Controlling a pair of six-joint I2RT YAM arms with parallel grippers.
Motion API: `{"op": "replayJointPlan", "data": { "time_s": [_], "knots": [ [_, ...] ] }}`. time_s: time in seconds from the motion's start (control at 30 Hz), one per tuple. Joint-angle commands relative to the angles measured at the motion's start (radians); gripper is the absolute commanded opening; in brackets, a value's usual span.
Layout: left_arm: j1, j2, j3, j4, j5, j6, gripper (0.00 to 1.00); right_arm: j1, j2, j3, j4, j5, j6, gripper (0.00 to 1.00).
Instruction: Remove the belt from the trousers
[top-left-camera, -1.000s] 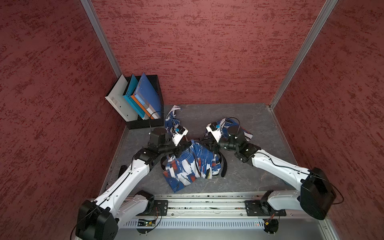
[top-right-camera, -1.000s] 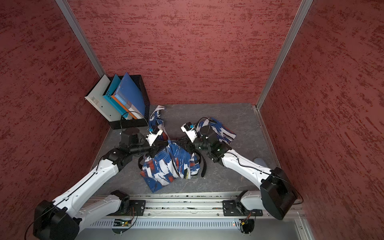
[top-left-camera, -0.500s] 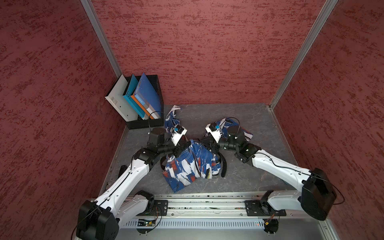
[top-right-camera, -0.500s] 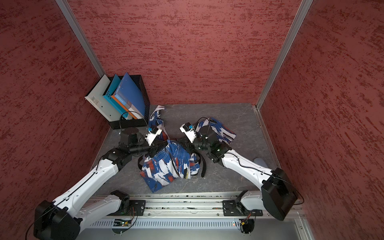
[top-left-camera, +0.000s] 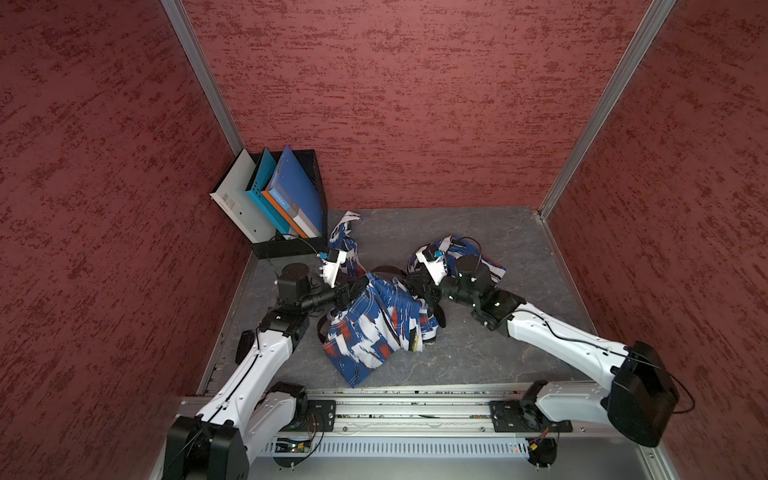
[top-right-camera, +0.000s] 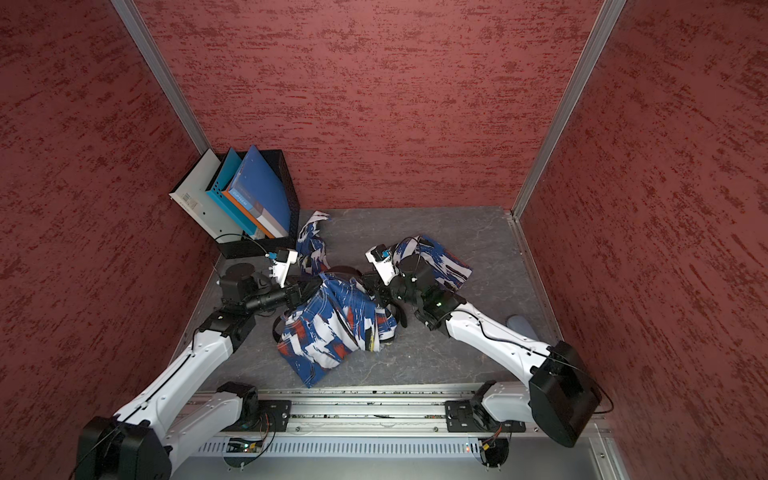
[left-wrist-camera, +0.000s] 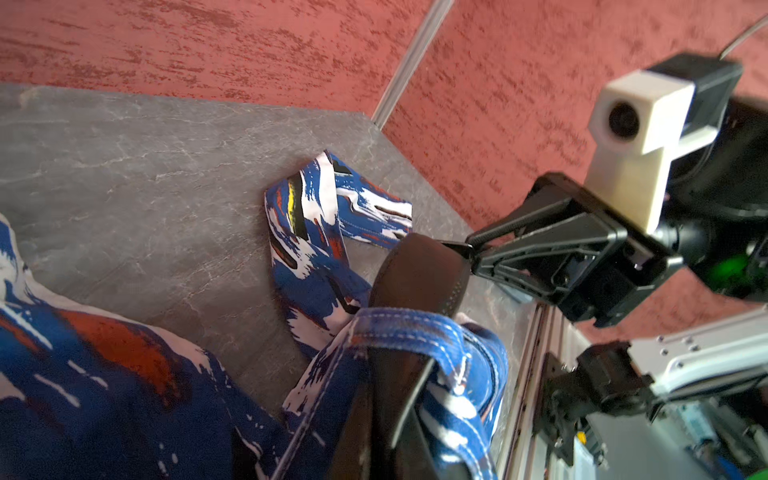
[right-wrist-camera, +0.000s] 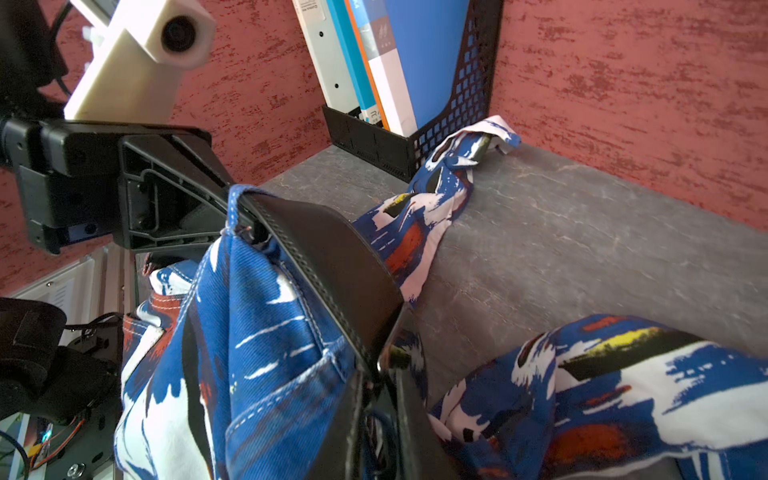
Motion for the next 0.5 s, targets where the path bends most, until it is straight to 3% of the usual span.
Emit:
{"op": "replayJointPlan", "data": {
  "time_s": [0.0, 0.1, 0.2, 0.3, 0.37, 0.47],
  "knots": [
    [0.081, -0.092, -0.055, 0.486, -0.179, -0.348, 0.0, -0.033, 0.034, -0.093, -0.301, 0.234, 0.085, 0.15],
    [0.077, -0.121, -0.176, 0.652, -0.389, -0.561, 0.0, -0.033, 0.071, -0.112, -0.296, 0.227, 0.141, 0.15],
    [0.063, -0.143, -0.193, 0.672, -0.444, -0.601, 0.0, -0.033, 0.111, -0.121, -0.27, 0.193, 0.178, 0.15],
    [0.03, -0.173, -0.047, 0.331, -0.34, -0.349, 0.0, -0.036, 0.018, -0.171, -0.118, 0.151, 0.169, 0.24],
    [0.006, -0.165, 0.025, 0.133, -0.269, -0.18, 0.0, -0.041, -0.071, -0.172, -0.05, 0.149, 0.097, 0.42],
    [-0.01, -0.151, 0.036, 0.032, -0.158, -0.055, 0.0, -0.069, -0.166, -0.146, 0.08, 0.07, -0.024, 0.7]
  ]
}}
